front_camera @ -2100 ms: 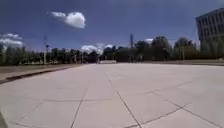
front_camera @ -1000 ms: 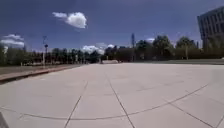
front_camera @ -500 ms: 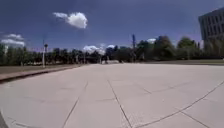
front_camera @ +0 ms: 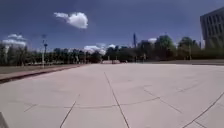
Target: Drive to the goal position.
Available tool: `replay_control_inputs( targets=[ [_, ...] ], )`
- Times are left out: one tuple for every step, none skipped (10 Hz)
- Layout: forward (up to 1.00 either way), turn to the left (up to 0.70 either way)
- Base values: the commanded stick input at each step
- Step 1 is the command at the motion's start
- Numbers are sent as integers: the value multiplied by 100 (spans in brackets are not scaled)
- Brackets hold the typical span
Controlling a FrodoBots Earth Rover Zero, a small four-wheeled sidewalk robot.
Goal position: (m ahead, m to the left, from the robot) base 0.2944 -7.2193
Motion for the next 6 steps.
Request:
replay_control_inputs(
  targets=[
    [50,0],
    [50,0],
    [50,0],
    [50,0],
    [50,0],
    [50,0]
  ],
)
